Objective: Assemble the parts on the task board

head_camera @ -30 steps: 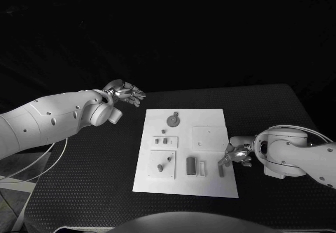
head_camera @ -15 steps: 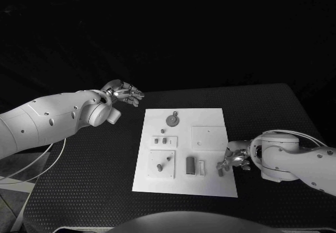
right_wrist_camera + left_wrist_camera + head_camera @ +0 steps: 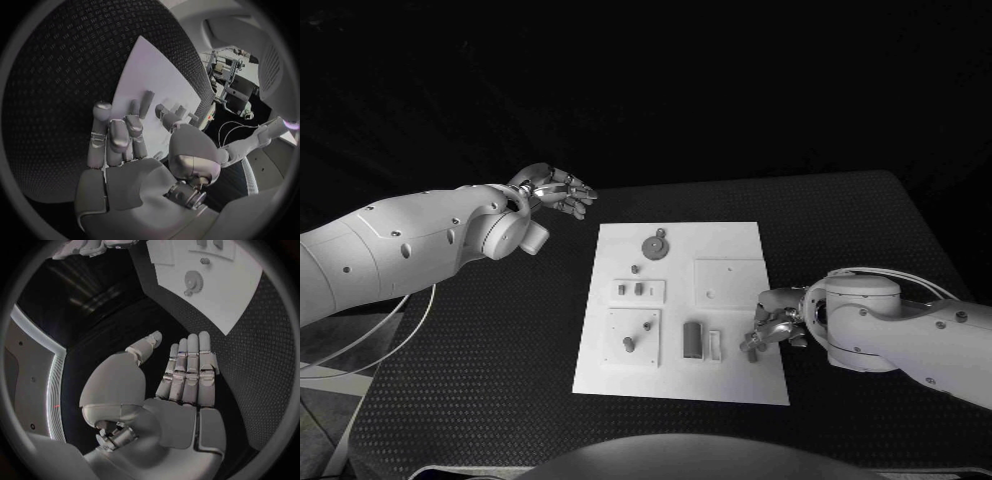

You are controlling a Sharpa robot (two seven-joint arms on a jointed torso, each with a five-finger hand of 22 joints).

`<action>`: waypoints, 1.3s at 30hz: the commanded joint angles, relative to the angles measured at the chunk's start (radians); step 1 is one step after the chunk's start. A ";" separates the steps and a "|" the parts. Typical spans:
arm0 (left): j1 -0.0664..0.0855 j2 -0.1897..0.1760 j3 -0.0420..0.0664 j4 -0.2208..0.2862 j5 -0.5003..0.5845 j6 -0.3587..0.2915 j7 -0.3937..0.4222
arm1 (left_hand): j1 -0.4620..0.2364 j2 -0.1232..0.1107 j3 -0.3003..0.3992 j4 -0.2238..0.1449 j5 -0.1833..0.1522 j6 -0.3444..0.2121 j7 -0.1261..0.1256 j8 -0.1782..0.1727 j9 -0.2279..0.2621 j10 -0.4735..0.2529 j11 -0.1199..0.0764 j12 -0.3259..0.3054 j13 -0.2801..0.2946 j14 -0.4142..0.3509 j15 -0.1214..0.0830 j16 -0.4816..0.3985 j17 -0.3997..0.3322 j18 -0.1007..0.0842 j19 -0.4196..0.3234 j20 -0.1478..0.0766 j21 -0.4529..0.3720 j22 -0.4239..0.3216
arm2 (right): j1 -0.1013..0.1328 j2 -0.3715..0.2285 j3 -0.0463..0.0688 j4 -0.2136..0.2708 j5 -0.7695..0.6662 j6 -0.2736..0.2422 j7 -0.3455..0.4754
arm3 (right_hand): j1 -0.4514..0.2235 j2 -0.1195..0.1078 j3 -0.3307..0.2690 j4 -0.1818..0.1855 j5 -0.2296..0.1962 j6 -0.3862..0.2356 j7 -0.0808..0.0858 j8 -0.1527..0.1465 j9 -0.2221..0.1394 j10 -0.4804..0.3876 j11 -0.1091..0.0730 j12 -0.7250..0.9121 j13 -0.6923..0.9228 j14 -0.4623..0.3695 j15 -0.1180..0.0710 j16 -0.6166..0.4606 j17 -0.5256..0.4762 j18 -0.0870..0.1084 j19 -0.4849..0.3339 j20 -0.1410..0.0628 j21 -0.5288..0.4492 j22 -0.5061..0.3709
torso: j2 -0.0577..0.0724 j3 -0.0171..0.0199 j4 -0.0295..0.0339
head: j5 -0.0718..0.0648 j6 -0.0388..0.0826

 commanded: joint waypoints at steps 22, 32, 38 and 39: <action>0.001 -0.003 0.000 0.004 0.004 0.010 0.008 | -0.009 0.003 -0.001 0.007 -0.004 -0.005 -0.002 -0.002 0.001 -0.004 0.004 0.000 -0.002 0.010 0.001 -0.005 0.003 0.015 -0.002 0.005 -0.006 0.000 | -0.058 0.041 -0.016 -0.018 -0.306 0.039 -0.029 | 0.113 -0.017 0.008 -0.127 0.002 0.025 -0.004 -0.002 -0.055 0.019 -0.001 0.006 0.011 0.001 -0.005 -0.005 -0.002 0.024 0.011 0.001 -0.003 0.013 | 0.000 -0.0005 0.0006 | 0.002 -0.007; 0.001 -0.003 0.000 0.005 0.004 0.009 0.009 | -0.008 0.003 -0.001 0.007 -0.004 -0.005 -0.002 -0.002 0.001 -0.004 0.004 0.000 -0.002 0.010 0.001 -0.005 0.003 0.015 -0.003 0.005 -0.006 0.000 | -0.059 0.040 -0.016 -0.016 -0.295 0.039 -0.026 | 0.233 0.082 0.026 -0.150 0.003 0.019 -0.003 -0.006 -0.061 0.014 0.000 0.002 0.010 -0.001 -0.004 -0.006 -0.002 0.024 0.003 0.001 -0.005 0.018 | 0.000 -0.0006 0.0006 | 0.003 -0.006; 0.001 -0.003 0.000 0.005 0.004 0.009 0.010 | -0.008 0.003 -0.001 0.007 -0.004 -0.005 -0.002 -0.002 0.001 -0.004 0.004 0.000 -0.002 0.010 0.001 -0.006 0.004 0.015 -0.003 0.005 -0.006 0.000 | -0.059 0.039 -0.016 -0.017 -0.293 0.026 -0.021 | 0.281 0.108 0.043 -0.150 0.003 0.019 -0.003 -0.007 -0.064 0.014 0.000 0.002 0.012 -0.002 -0.003 -0.006 -0.002 0.024 -0.001 0.006 -0.003 0.020 | 0.000 -0.0007 -0.0001 | 0.003 -0.006; 0.001 -0.003 0.000 0.004 0.004 0.009 0.010 | -0.008 0.003 -0.001 0.007 -0.004 -0.005 -0.002 -0.002 0.001 -0.004 0.004 0.000 -0.002 0.010 0.001 -0.006 0.004 0.015 -0.003 0.005 -0.006 0.000 | -0.059 0.039 -0.016 -0.016 -0.293 0.024 -0.021 | 0.284 0.112 0.043 -0.150 0.003 0.020 -0.003 -0.006 -0.064 0.016 0.000 0.003 0.013 -0.002 -0.003 -0.005 -0.002 0.024 -0.002 0.007 -0.003 0.020 | 0.000 -0.0007 -0.0001 | 0.003 -0.006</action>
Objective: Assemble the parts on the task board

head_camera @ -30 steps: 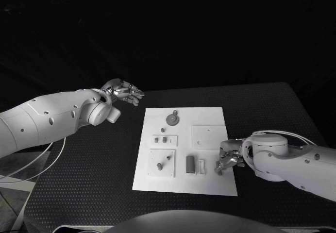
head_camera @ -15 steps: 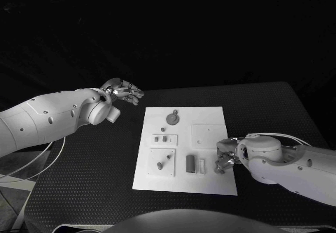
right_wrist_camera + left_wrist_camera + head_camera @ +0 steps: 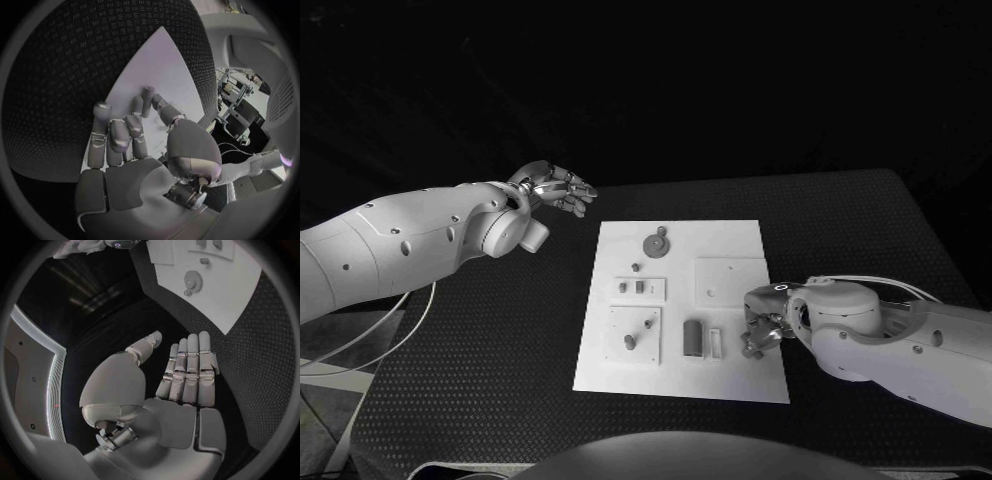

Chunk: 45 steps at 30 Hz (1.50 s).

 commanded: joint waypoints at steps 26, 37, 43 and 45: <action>0.001 0.001 0.000 0.002 0.004 0.011 0.007 | -0.007 0.003 -0.001 0.007 -0.004 -0.005 -0.002 -0.002 0.002 -0.004 0.004 0.000 -0.001 0.007 -0.003 -0.007 0.003 0.010 -0.003 0.005 -0.006 0.000 | -0.001 -0.046 -0.012 -0.003 0.396 -0.196 -0.004 | 0.110 0.109 0.001 0.001 0.003 -0.029 0.034 -0.067 -0.036 0.017 -0.007 0.004 0.011 -0.005 -0.009 -0.002 0.001 0.024 -0.006 0.005 0.001 0.020 | 0.000 0.0001 -0.0011 | -0.003 0.000; 0.001 0.001 0.000 0.003 0.004 0.014 0.005 | -0.006 0.003 -0.001 0.007 -0.004 -0.005 -0.002 -0.002 0.002 -0.004 0.004 0.000 -0.001 0.007 -0.003 -0.008 0.004 0.010 -0.003 0.005 -0.006 0.000 | 0.005 -0.031 -0.012 0.008 0.576 -0.237 -0.006 | 0.109 0.112 0.000 0.001 0.003 -0.028 0.033 -0.066 -0.036 0.016 -0.008 0.003 0.011 -0.005 -0.011 -0.002 0.001 0.024 -0.006 0.005 0.002 0.020 | 0.000 -0.0001 -0.0006 | -0.004 -0.001; 0.001 0.001 0.000 0.005 0.004 0.014 0.005 | -0.002 0.004 0.001 0.006 0.000 -0.005 -0.002 -0.002 0.002 -0.004 0.004 0.000 -0.002 0.007 -0.003 -0.010 0.005 0.010 -0.003 0.005 -0.006 0.000 | 0.004 -0.026 -0.013 0.005 0.578 -0.267 -0.005 | 0.109 0.113 0.000 0.001 0.003 -0.028 0.033 -0.066 -0.036 0.016 -0.008 0.003 0.011 -0.006 -0.011 -0.002 0.001 0.024 -0.006 0.005 0.002 0.020 | 0.000 -0.0009 -0.0010 | -0.005 0.001; 0.001 0.000 0.000 0.005 0.004 0.013 0.004 | -0.003 0.004 0.001 0.006 0.001 -0.005 -0.002 -0.002 0.002 -0.004 0.004 0.000 -0.002 0.007 -0.003 -0.010 0.006 0.010 -0.003 0.005 -0.006 0.000 | 0.004 -0.023 -0.013 0.007 0.582 -0.277 -0.004 | 0.109 0.113 0.000 0.001 0.003 -0.028 0.033 -0.066 -0.036 0.016 -0.008 0.003 0.011 -0.006 -0.011 -0.002 0.001 0.024 -0.006 0.005 0.002 0.020 | 0.000 -0.0008 -0.0005 | -0.005 0.002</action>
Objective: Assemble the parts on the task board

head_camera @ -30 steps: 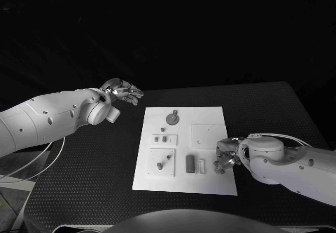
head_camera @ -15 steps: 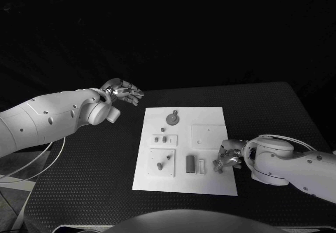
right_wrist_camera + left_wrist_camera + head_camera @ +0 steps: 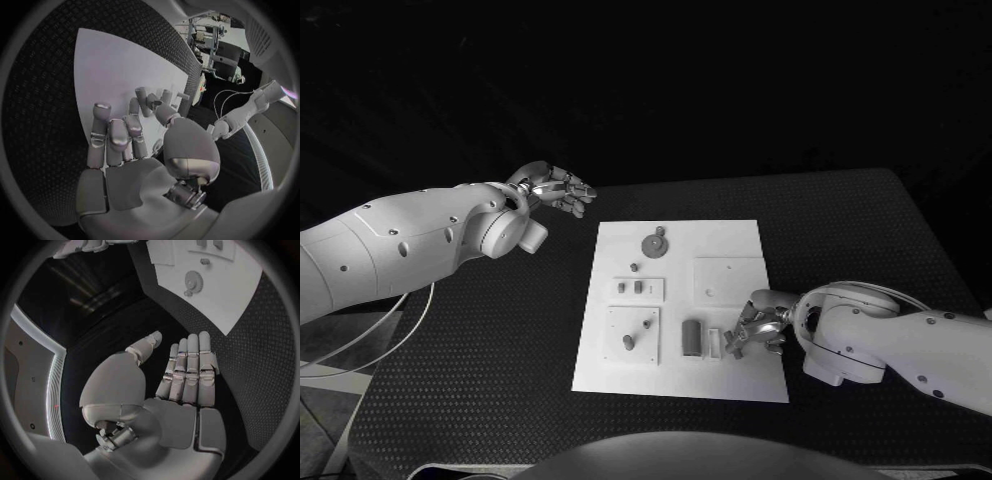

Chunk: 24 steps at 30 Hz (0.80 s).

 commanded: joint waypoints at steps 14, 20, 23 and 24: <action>0.001 0.000 0.000 0.004 0.004 0.013 0.004 | -0.004 0.003 0.000 0.007 0.002 -0.005 -0.002 -0.002 0.001 -0.004 0.004 0.000 -0.001 0.007 -0.002 -0.007 0.003 0.017 -0.003 0.005 -0.006 0.001 | -0.004 0.038 -0.001 -0.026 0.067 -0.041 0.000 | 0.056 0.061 0.000 0.002 0.007 -0.006 0.011 0.004 0.009 0.011 -0.006 0.004 0.001 -0.002 -0.009 -0.002 0.001 0.024 0.000 0.000 0.002 0.020 | 0.000 0.0005 0.0004 | 0.005 0.001; 0.001 0.001 0.000 0.004 0.004 0.014 0.004 | -0.004 0.003 -0.001 0.007 0.002 -0.006 -0.002 -0.002 0.001 -0.004 0.004 0.000 -0.001 0.007 -0.002 -0.007 0.003 0.017 -0.003 0.005 -0.006 0.001 | -0.007 0.048 -0.001 -0.038 0.068 -0.030 -0.002 | 0.054 0.061 -0.001 0.002 0.007 -0.006 0.011 0.004 0.009 0.010 -0.006 0.003 0.000 -0.002 -0.009 -0.002 0.001 0.024 -0.001 0.000 0.002 0.020 | 0.000 0.0009 0.0007 | 0.006 0.000; 0.001 0.002 0.000 0.002 0.004 0.015 0.003 | -0.004 0.003 -0.001 0.007 0.002 -0.006 -0.002 -0.002 0.001 -0.004 0.004 0.000 -0.001 0.007 -0.002 -0.008 0.003 0.017 -0.003 0.005 -0.006 0.001 | -0.007 0.052 -0.001 -0.042 0.069 -0.006 0.011 | 0.052 0.060 -0.002 0.002 0.007 -0.007 0.011 0.004 0.009 0.010 -0.006 0.003 0.000 -0.002 -0.009 -0.002 0.001 0.024 -0.001 0.000 0.002 0.020 | 0.000 0.0008 0.0005 | 0.006 0.000; 0.001 0.002 0.000 0.002 0.004 0.016 0.003 | -0.004 0.003 -0.001 0.007 0.002 -0.006 -0.002 -0.002 0.001 -0.004 0.004 0.000 -0.001 0.007 -0.002 -0.008 0.003 0.017 -0.003 0.005 -0.006 0.001 | -0.008 0.053 -0.001 -0.042 0.068 0.008 0.009 | 0.050 0.060 -0.004 0.002 0.007 -0.006 0.011 0.004 0.009 0.010 -0.006 0.003 0.000 -0.003 -0.009 -0.002 0.001 0.024 -0.001 0.001 0.002 0.020 | 0.000 0.0007 0.0002 | 0.005 -0.001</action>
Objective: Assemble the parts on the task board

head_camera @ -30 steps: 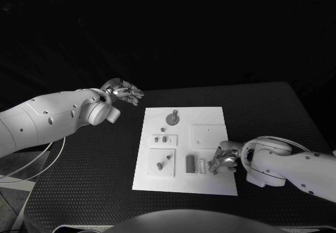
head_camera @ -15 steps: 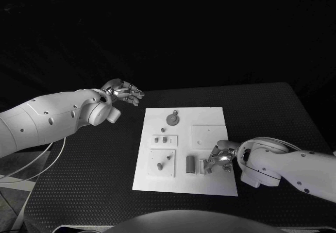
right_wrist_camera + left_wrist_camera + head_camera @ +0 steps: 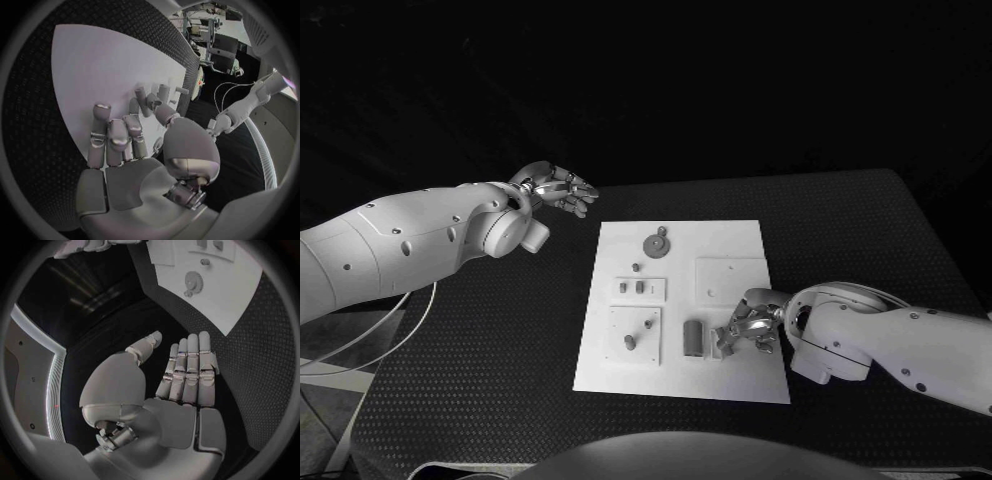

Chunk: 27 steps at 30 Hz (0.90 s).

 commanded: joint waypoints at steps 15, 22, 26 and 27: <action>0.001 0.002 0.000 0.000 0.004 0.017 0.003 | -0.006 0.003 -0.002 0.009 0.003 -0.006 -0.001 -0.003 0.002 -0.004 0.004 0.000 -0.002 0.008 -0.002 -0.005 0.002 0.010 -0.004 0.006 -0.006 0.001 | -0.010 0.022 -0.001 -0.016 0.012 0.054 0.012 | -0.019 0.060 -0.020 0.010 0.002 0.002 0.007 0.005 0.004 0.008 -0.003 -0.008 -0.009 0.001 -0.008 -0.005 -0.001 0.024 0.003 0.004 0.000 0.016 | 0.000 0.0001 -0.0002 | 0.007 -0.004; 0.001 0.002 0.000 0.000 0.004 0.017 0.002 | -0.007 0.003 -0.002 0.010 0.003 -0.006 -0.001 -0.003 0.002 -0.004 0.004 0.000 -0.002 0.008 -0.002 -0.005 0.003 0.010 -0.004 0.006 -0.006 0.001 | -0.012 0.031 -0.001 -0.029 0.017 0.044 0.016 | -0.086 0.070 -0.022 0.033 0.003 0.005 0.008 0.003 -0.002 0.009 -0.003 -0.011 -0.010 0.003 -0.007 -0.007 -0.003 0.024 0.007 0.005 -0.004 0.013 | 0.000 0.0000 0.0000 | 0.008 -0.005; 0.001 0.002 0.000 0.000 0.004 0.018 0.002 | -0.008 0.004 -0.002 0.010 0.003 -0.006 -0.001 -0.003 0.002 -0.005 0.004 0.000 -0.002 0.008 -0.002 -0.006 0.003 0.010 -0.004 0.006 -0.006 0.001 | -0.013 0.034 -0.001 -0.032 0.019 0.038 0.023 | -0.128 0.075 -0.017 0.048 0.003 0.007 0.007 0.002 -0.005 0.011 -0.004 -0.011 -0.008 0.003 -0.008 -0.007 -0.003 0.024 0.008 0.002 -0.006 0.013 | 0.000 -0.0002 0.0001 | 0.008 -0.005; 0.001 0.002 0.000 0.000 0.004 0.018 0.002 | -0.008 0.004 -0.002 0.011 0.003 -0.006 -0.001 -0.003 0.002 -0.005 0.004 0.000 -0.002 0.008 -0.002 -0.006 0.003 0.010 -0.004 0.006 -0.006 0.001 | -0.013 0.035 -0.001 -0.033 0.019 0.036 0.024 | -0.135 0.077 -0.015 0.051 0.003 0.007 0.007 0.002 -0.006 0.010 -0.004 -0.011 -0.008 0.003 -0.009 -0.007 -0.003 0.024 0.008 0.002 -0.007 0.013 | 0.000 -0.0002 0.0001 | 0.008 -0.005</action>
